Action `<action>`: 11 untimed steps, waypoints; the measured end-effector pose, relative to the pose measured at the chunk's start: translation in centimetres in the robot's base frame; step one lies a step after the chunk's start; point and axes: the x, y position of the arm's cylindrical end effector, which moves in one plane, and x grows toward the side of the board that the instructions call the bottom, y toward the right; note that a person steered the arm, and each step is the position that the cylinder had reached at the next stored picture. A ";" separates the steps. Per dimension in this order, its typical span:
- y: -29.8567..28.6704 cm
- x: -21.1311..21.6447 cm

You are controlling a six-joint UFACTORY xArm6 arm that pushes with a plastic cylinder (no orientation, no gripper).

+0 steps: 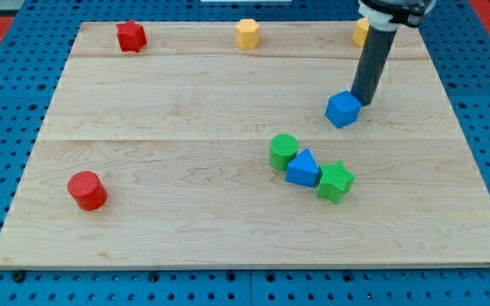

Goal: Place the blue cube diagonal to the green star

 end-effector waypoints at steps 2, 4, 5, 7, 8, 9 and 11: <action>-9.2 0.1; -12.1 2.5; -5.7 2.1; -1.1 1.8; -1.4 1.8; -2.7 2.4; -1.5 3.0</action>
